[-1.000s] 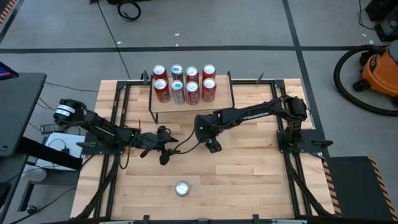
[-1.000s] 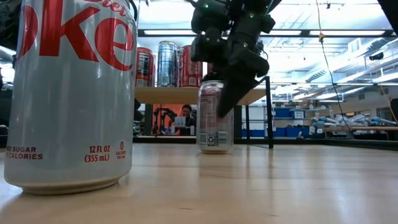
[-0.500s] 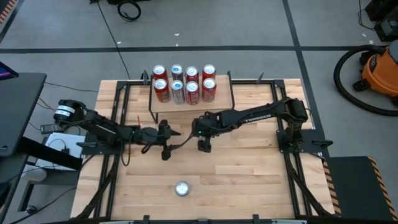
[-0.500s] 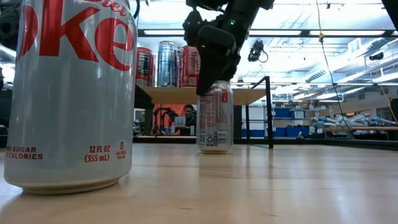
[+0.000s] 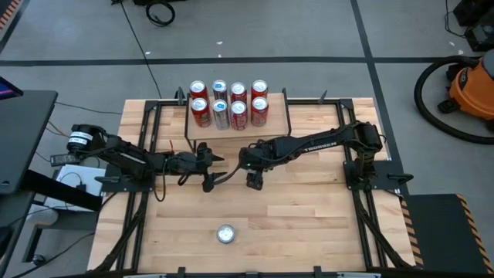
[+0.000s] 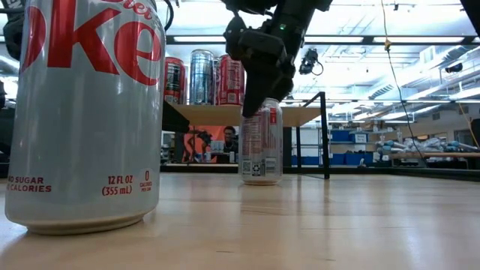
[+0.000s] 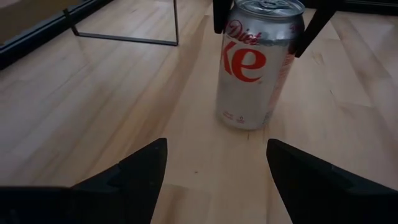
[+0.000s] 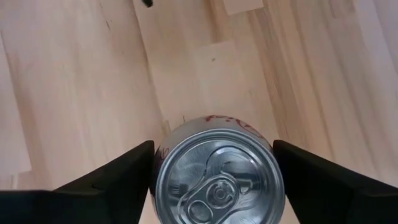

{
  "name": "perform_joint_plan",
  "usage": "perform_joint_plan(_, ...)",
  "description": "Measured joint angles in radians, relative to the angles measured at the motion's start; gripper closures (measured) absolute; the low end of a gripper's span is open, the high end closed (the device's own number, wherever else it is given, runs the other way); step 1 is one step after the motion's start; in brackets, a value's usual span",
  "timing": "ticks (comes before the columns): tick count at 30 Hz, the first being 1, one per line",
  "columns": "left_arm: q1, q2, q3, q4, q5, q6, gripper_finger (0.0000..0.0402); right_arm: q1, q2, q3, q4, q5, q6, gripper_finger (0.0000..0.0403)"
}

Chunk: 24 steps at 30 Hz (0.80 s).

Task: Place canned beverage on shelf
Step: Put the red silver soda can on the shelf

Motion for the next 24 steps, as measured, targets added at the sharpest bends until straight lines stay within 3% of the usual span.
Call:
perform_joint_plan(5, 0.0, 0.0, 0.0, 0.0, 0.014, -0.005, 0.0116, -0.005, 0.0, 0.001, -0.001, -0.05, -0.072, 0.01)
perform_joint_plan(17, -0.027, 0.0, 0.0, -0.004, 0.023, -0.036, 0.0116, -0.005, -0.081, -0.002, -0.104, -0.078, -0.347, 0.0091)
perform_joint_plan(24, -0.042, 0.0, 0.0, -0.012, 0.023, -0.087, 0.0116, -0.018, -0.159, -0.001, -0.154, -0.089, -0.403, 0.0091)
